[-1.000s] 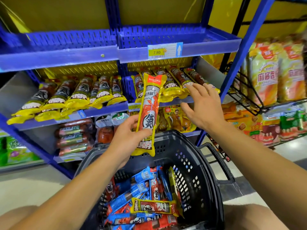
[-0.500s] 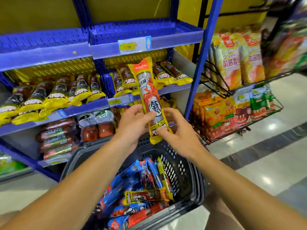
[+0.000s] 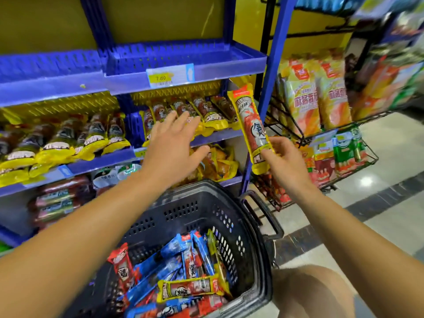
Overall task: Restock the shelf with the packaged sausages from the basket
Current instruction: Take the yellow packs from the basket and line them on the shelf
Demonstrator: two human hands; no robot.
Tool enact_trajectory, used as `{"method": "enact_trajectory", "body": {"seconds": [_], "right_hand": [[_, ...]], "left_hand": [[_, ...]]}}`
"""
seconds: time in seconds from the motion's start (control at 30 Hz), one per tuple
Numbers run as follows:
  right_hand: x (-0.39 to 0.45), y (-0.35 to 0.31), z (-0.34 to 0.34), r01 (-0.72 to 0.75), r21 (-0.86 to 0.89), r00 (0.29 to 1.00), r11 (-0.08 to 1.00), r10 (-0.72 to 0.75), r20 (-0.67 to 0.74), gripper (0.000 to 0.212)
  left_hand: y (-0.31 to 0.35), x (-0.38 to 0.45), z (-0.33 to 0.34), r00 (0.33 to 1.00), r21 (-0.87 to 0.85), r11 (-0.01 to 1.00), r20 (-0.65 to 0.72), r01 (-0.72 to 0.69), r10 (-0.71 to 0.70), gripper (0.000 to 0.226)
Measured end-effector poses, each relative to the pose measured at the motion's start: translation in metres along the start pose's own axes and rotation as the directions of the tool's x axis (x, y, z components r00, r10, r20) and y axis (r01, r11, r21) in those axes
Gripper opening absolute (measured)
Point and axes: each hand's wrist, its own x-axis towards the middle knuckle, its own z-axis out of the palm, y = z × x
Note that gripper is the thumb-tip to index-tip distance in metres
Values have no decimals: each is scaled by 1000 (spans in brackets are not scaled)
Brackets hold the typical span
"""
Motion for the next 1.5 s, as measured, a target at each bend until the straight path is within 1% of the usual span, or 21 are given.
{"method": "enact_trajectory", "body": {"seconds": [0.07,0.13,0.2,0.27,0.37,0.43,0.6,0.67,0.73,0.77,0.8,0.87,0.9,0.97,1.07,1.17,1.27,1.37,1.43,1.5], "right_hand": [[26,-7,3,-6,-4,1000,1000,6,-1,25],[50,-16,10,-32,-5,999,999,32,14,32],[71,-25,21,-30,-41,999,999,31,27,39],[88,-34,31,-24,-119,1000,993,26,15,44],[107,-37,45,-7,-283,1000,959,6,-4,35],[117,-34,52,16,-379,999,925,-31,-34,36],[123,-33,59,120,-503,976,856,-195,-99,44],[113,-28,56,220,-530,937,819,-329,-119,42],[98,-17,55,390,-554,862,736,-504,-63,43],[94,-9,55,454,-581,830,676,-558,-1,47],[91,-2,56,489,-619,814,615,-576,71,53],[90,5,58,486,-691,831,536,-529,174,64],[89,5,60,468,-708,847,529,-497,188,68],[88,0,64,429,-715,874,552,-452,176,72],[90,-7,68,391,-710,904,585,-391,175,71],[91,-11,69,368,-716,920,593,-344,188,71],[88,-13,66,368,-722,921,586,-337,196,69],[71,-15,61,392,-707,909,588,-367,198,73],[51,-13,59,439,-683,885,584,-413,216,73],[25,-6,59,496,-676,853,545,-453,260,74]], "left_hand": [[-5,8,-1,1000,58,998,-4,-11,11,71],[-8,14,0,1000,83,997,4,-11,11,71],[-12,20,0,1000,79,997,-3,-10,10,71],[-15,23,2,1000,58,998,-22,-6,7,69],[-21,26,10,999,41,999,-39,-22,24,66],[-25,28,17,999,40,999,-39,-25,27,66],[-30,34,30,1000,92,996,4,8,-8,69],[-31,34,33,1000,93,996,-2,8,-8,68],[-31,33,35,1000,90,996,-12,3,-2,68],[-32,32,35,1000,88,996,-17,1,1,67],[-32,32,36,1000,85,996,-19,0,1,67],[-31,31,37,1000,81,997,-15,2,-1,68],[-30,29,37,1000,82,997,-13,2,-1,69],[-29,27,37,1000,82,997,-17,-4,5,69],[-28,25,36,1000,82,997,-12,-11,12,69],[-29,22,34,1000,80,997,-8,-14,15,69],[-30,16,33,1000,69,998,-9,-15,16,68],[-30,5,33,1000,59,998,-9,-20,21,69],[-30,-8,33,1000,43,999,-4,-19,19,72],[-29,-24,36,1000,23,1000,6,-21,21,72]]}}
